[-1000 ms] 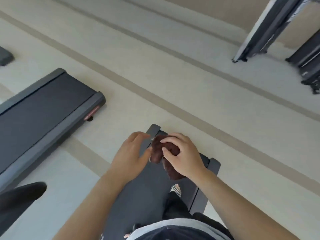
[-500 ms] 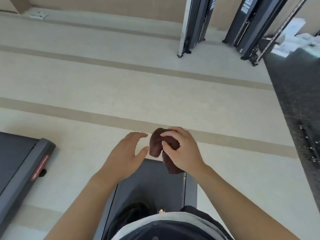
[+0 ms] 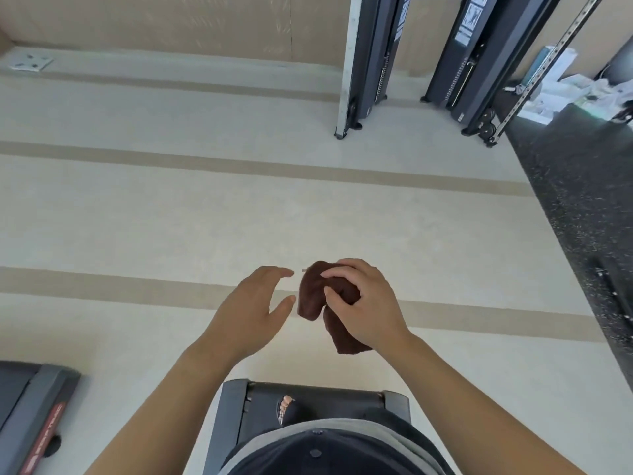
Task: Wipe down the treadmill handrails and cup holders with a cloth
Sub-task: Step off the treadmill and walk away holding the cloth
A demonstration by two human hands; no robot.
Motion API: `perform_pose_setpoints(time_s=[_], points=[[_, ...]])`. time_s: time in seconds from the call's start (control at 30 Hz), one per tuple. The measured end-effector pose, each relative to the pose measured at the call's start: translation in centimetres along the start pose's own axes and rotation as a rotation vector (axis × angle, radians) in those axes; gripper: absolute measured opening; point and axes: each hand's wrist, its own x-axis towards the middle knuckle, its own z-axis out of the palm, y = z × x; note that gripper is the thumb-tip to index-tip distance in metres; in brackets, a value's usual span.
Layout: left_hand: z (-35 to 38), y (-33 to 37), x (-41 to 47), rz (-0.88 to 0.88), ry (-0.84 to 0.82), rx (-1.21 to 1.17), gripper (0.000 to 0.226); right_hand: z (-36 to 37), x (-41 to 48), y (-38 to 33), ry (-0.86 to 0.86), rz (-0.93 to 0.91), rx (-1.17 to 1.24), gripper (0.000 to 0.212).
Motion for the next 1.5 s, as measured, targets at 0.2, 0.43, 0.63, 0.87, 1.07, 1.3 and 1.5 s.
perform_pose_setpoints(time_s=[0.2,0.43,0.63,0.87,1.07,1.3,1.5], points=[[-2.4,-3.3,9.1,0.006,-0.035,0.001,0.038,1.5,10.0,1.3,-0.008,0.028,0.018,0.020],[-1.6,-9.2,25.4,0.011,0.043,0.006,0.038,5.6,26.1,7.6,0.039,-0.013,0.075,0.025],[2.9,-17.4,42.8,0.023,0.139,0.122,0.040,12.0,43.7,17.9,0.101,-0.090,0.131,0.037],[-3.4,-23.9,53.0,-0.153,0.151,0.064,0.041,15.8,59.6,15.8,-0.086,-0.136,0.157,0.037],[-9.4,-33.9,65.9,-0.235,0.225,0.058,0.040,23.0,76.7,12.5,-0.147,-0.250,0.163,0.033],[-18.2,-42.3,82.2,-0.213,0.178,0.096,0.043,27.2,95.1,11.0,-0.121,-0.216,0.164,0.027],[-22.6,-48.4,95.1,-0.139,0.105,0.081,0.042,30.6,109.7,11.3,-0.014,-0.125,0.187,0.026]])
